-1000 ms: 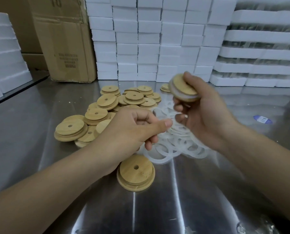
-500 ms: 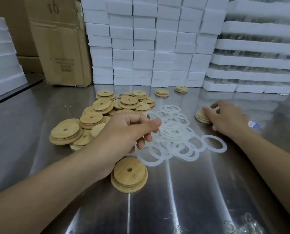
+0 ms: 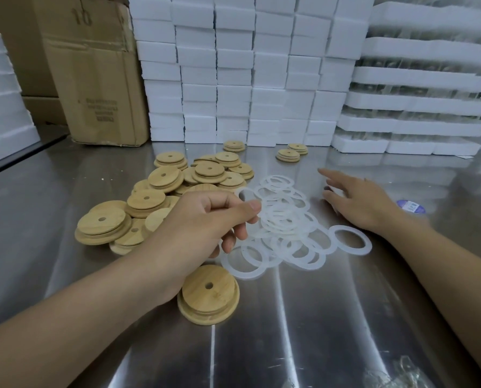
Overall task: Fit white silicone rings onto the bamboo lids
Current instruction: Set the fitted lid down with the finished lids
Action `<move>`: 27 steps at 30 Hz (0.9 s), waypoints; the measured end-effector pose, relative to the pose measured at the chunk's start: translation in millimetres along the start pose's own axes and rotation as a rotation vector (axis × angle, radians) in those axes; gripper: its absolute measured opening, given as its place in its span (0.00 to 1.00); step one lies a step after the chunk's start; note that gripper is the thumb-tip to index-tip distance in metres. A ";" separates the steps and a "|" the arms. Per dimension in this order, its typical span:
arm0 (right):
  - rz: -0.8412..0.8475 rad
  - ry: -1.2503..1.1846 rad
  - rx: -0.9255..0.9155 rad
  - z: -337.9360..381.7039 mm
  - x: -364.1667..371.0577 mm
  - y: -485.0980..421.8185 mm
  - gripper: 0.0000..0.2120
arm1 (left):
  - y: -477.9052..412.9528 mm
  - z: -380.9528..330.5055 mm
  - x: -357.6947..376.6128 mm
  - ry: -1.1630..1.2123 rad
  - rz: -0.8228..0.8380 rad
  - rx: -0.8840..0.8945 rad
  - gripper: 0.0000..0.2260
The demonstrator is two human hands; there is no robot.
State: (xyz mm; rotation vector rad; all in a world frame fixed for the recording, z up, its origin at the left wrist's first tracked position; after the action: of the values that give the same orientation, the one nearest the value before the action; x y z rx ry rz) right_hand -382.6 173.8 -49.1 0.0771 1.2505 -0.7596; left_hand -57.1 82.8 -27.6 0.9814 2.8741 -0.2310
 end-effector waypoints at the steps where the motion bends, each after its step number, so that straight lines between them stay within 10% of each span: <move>1: -0.005 -0.021 0.013 -1.2 0.6 0.1 0.25 | -0.2 0.0 -0.2 0.002 -0.005 0.001 0.12; 10: -0.026 -0.016 -0.008 -0.5 6.5 -3.6 0.15 | -7.8 -16.7 -14.7 -0.126 -0.148 0.249 0.11; 15: -0.029 -0.014 0.001 2.5 7.6 -2.0 0.14 | -11.0 -21.8 -44.3 -0.839 -0.302 0.603 0.07; 21: -0.034 -0.027 0.002 1.9 7.1 -0.8 0.13 | -20.3 -9.3 -54.6 -1.292 -0.080 0.287 0.27; 27: -0.246 -0.204 -0.022 39.8 5.3 6.8 0.06 | -29.1 2.2 -57.4 -1.143 -0.186 0.301 0.15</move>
State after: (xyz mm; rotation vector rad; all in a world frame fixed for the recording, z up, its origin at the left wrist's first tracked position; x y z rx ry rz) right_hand -345.4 158.5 -42.3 -0.1714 1.0842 -0.9414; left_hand -29.6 25.3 -18.5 0.3623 1.8686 -0.9052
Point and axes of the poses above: each hand's wrist, its own y-axis away from the middle knuckle, its own x-axis out of the palm, z = x × y, the point moved 1 cm from there along -y, towards the middle knuckle, and after that the axes turned 9 degrees about -z, right-handed, at the moved point
